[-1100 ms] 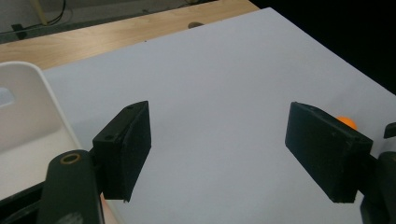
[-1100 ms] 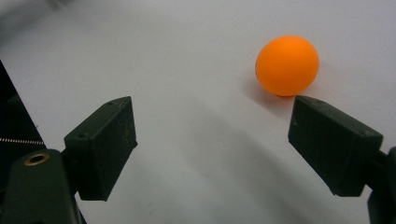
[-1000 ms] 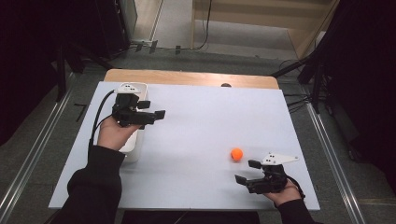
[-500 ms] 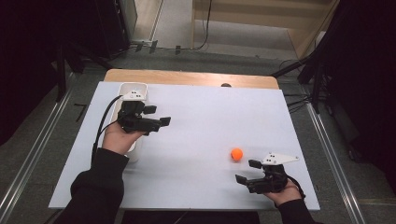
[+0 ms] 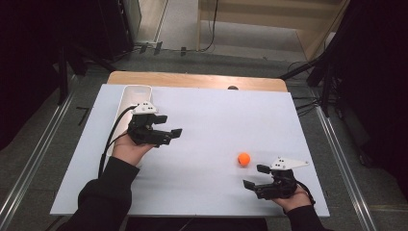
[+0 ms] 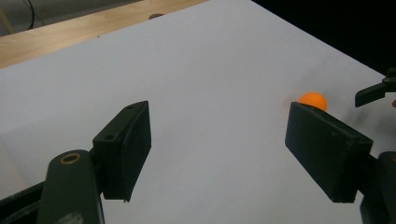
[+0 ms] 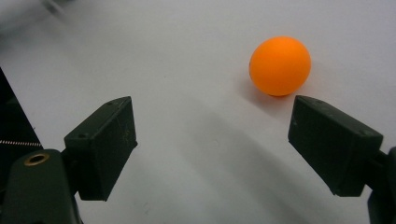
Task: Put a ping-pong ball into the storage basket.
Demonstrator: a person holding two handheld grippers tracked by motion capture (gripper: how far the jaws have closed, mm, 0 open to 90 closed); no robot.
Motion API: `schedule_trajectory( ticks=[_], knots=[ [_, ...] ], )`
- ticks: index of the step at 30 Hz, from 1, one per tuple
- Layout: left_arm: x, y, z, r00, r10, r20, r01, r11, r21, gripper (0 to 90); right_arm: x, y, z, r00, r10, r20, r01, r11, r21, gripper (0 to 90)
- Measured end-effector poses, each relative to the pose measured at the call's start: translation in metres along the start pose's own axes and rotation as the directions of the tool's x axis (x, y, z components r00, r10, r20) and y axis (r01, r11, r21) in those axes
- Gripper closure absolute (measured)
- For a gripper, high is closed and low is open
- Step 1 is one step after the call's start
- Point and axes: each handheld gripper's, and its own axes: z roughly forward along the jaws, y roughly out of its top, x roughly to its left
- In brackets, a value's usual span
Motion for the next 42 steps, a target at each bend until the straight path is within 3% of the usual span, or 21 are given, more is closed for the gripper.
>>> schedule_trajectory(
  ticks=[18, 34, 42],
  knots=[
    [-0.014, -0.016, 0.008, 0.9999, 0.015, 0.004, -0.015, 0.9997, -0.020, 23.5, 0.000, 0.000, 0.000, 1.0000, 0.001, 0.007, -0.001, 1.000, 0.004, 13.6],
    [-0.025, -0.028, 0.024, 0.9985, 0.049, 0.024, -0.049, 0.9987, 0.009, 23.5, 0.001, 0.000, 0.000, 1.0000, 0.001, 0.002, -0.001, 1.000, 0.004, 13.6],
    [-0.033, -0.028, 0.036, 0.9968, 0.060, 0.054, -0.061, 0.9980, 0.017, 23.5, 0.001, -0.001, 0.000, 1.0000, 0.002, 0.004, -0.002, 1.000, 0.003, 13.6]
  ],
)
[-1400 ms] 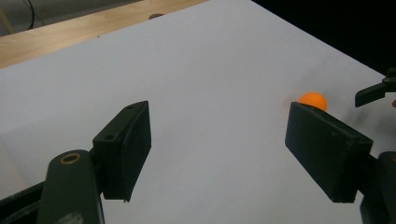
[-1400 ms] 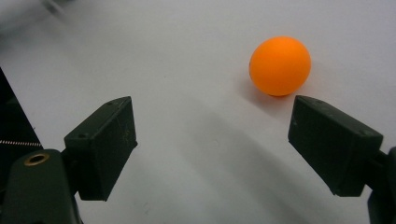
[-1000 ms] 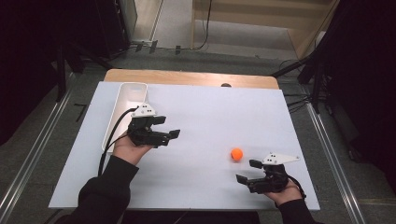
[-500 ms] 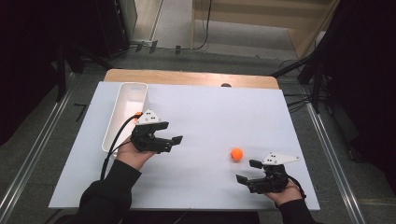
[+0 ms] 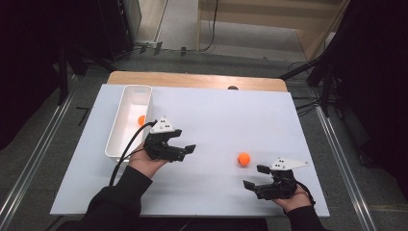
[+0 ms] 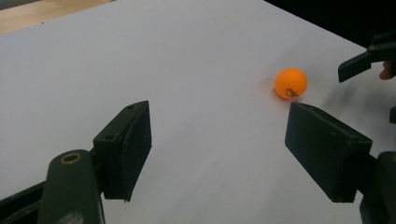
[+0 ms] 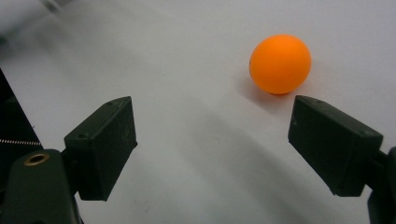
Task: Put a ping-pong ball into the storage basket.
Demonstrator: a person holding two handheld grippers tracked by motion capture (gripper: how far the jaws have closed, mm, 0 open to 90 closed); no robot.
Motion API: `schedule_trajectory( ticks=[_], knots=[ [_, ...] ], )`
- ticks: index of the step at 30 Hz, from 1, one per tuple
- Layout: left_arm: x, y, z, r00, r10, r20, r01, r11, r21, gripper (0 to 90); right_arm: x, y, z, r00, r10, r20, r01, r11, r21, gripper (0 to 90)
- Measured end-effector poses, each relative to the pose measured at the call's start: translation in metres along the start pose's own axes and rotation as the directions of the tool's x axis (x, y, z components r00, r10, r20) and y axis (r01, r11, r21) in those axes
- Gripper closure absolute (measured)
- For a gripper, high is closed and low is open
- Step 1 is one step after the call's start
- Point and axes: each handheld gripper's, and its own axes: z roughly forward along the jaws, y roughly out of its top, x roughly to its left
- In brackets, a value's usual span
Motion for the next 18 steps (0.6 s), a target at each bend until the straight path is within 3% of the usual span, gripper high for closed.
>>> schedule_trajectory(
  ticks=[5, 18],
  knots=[
    [-0.005, 0.001, 0.008, 0.9999, 0.010, 0.011, -0.010, 0.9997, 0.022, 23.6, 0.000, 0.000, 0.000, 1.0000, 0.003, 0.001, -0.003, 1.000, 0.000, 13.6],
    [-0.016, 0.006, 0.030, 0.9984, 0.024, 0.052, -0.025, 0.9994, 0.025, 23.7, -0.001, -0.003, -0.003, 0.9999, -0.001, 0.010, 0.001, 1.000, -0.007, 13.6]
  ],
)
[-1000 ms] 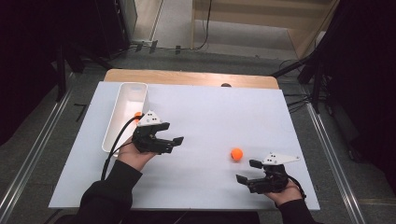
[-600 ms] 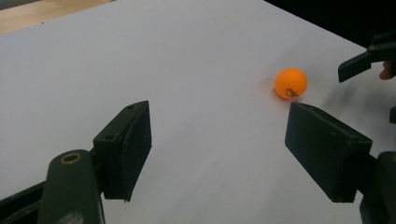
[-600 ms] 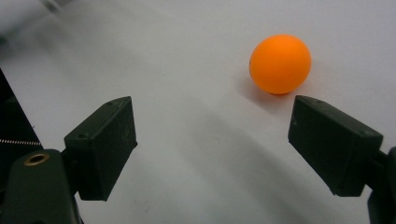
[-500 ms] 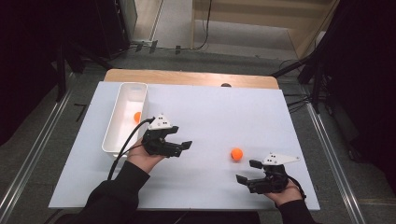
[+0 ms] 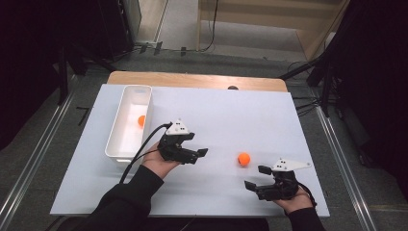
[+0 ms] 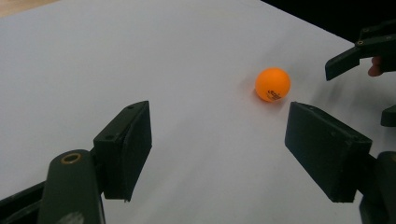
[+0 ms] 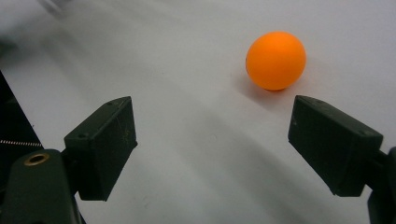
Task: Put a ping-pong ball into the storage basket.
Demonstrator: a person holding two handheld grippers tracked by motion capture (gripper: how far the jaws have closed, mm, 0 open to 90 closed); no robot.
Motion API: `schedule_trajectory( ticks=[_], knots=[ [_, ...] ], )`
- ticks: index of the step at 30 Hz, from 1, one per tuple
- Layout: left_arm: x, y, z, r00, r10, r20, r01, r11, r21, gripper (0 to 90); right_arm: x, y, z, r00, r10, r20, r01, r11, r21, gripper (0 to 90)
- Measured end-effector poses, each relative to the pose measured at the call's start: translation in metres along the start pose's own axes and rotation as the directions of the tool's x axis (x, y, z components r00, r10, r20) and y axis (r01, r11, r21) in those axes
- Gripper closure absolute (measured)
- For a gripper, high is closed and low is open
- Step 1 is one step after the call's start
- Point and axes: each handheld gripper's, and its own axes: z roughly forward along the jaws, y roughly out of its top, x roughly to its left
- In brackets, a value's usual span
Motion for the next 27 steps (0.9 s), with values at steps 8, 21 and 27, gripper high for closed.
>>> schedule_trajectory(
  ticks=[8, 21, 27],
  knots=[
    [-0.005, 0.002, 0.014, 0.9997, 0.011, 0.020, -0.011, 0.9999, 0.009, 24.9, 0.000, 0.000, 0.000, 1.0000, 0.004, 0.002, -0.004, 1.000, 0.005, 13.6],
    [-0.015, 0.013, 0.027, 0.9980, 0.039, 0.049, -0.039, 0.9992, 0.010, 24.9, -0.001, -0.001, 0.000, 1.0000, 0.004, 0.002, -0.004, 1.000, 0.006, 13.6],
    [-0.019, 0.017, 0.035, 0.9972, 0.036, 0.065, -0.036, 0.9993, 0.004, 24.9, 0.000, -0.001, 0.001, 1.0000, 0.005, 0.003, -0.005, 1.000, 0.006, 13.6]
  ],
)
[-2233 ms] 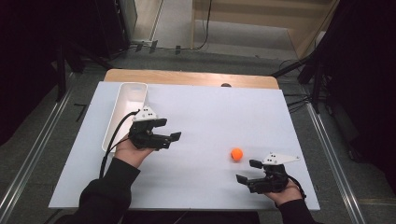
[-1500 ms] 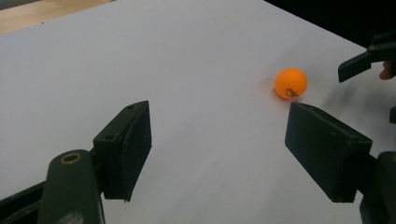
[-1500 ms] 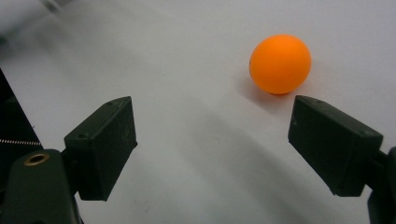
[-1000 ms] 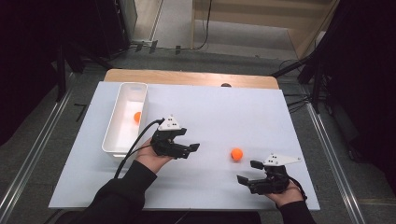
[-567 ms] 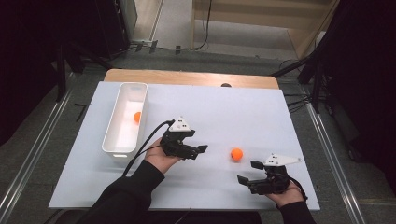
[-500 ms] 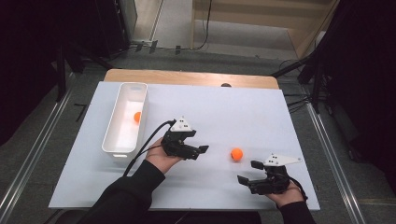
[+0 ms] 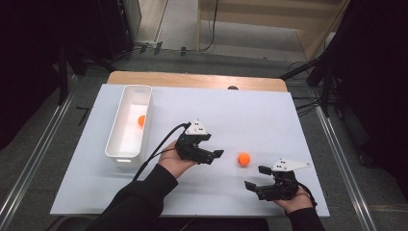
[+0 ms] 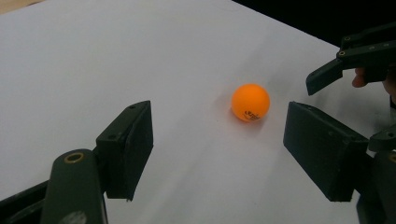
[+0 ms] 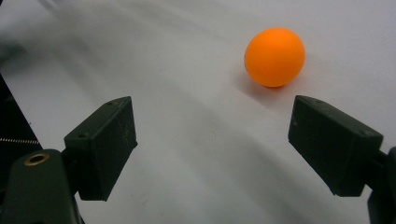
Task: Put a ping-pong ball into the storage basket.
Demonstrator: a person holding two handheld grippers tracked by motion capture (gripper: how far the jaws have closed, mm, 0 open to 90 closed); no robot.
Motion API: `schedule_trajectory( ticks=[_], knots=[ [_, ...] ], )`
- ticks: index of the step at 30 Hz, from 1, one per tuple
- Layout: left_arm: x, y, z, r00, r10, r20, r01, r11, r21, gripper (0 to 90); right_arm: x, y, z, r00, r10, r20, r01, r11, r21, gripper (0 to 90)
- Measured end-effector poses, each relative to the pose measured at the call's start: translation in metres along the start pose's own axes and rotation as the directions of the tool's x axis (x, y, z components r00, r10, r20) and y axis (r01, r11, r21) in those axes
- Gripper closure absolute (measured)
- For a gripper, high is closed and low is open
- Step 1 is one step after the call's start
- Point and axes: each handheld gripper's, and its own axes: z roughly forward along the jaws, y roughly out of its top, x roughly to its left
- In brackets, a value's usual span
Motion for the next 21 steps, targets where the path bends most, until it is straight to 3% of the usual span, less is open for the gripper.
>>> schedule_trajectory(
  ticks=[21],
  knots=[
    [-0.010, 0.010, 0.022, 0.9993, 0.021, 0.031, -0.021, 0.9997, 0.009, 24.9, 0.000, 0.000, 0.000, 1.0000, 0.005, -0.005, -0.005, 1.000, 0.000, 13.6]
  ],
)
